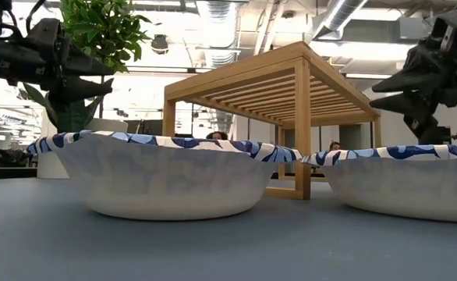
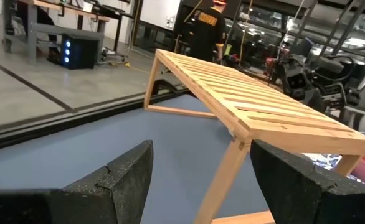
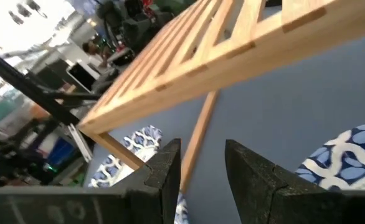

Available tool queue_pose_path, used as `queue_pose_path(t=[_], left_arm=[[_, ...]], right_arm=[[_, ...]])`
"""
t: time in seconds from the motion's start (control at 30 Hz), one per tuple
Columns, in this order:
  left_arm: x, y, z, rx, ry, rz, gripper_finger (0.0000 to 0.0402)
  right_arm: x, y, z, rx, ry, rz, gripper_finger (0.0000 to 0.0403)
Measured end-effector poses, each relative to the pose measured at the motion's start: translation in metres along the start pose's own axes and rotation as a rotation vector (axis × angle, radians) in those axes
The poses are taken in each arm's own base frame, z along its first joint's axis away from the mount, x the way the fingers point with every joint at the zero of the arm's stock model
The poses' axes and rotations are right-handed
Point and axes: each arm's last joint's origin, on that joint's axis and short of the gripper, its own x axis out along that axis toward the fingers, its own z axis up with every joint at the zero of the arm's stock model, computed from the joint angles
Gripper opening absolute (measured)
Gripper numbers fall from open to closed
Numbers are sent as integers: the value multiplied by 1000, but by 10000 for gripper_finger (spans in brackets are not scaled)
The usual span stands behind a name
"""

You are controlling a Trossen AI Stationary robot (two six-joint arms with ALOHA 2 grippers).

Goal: Place and stack bowls onto a shelf
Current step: Put the top white and blue patterned bowl on the shelf

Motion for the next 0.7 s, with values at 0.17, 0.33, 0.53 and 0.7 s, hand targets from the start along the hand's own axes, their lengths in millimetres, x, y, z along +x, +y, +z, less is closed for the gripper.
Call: queue_pose_path(t=[0.17,0.33,0.53,0.7], left_arm=[[0,0,2,-21,-16,-3,253],[0,-1,2,-50,-15,-7,253],[0,0,1,-77,-15,1,253],[0,0,2,-91,-22,25,253]], right_arm=[[-1,11,10,120,-21,115,150],[-5,33,34,117,10,108,150],[-23,56,72,33,135,-99,150],[-45,59,94,17,235,-403,150]])
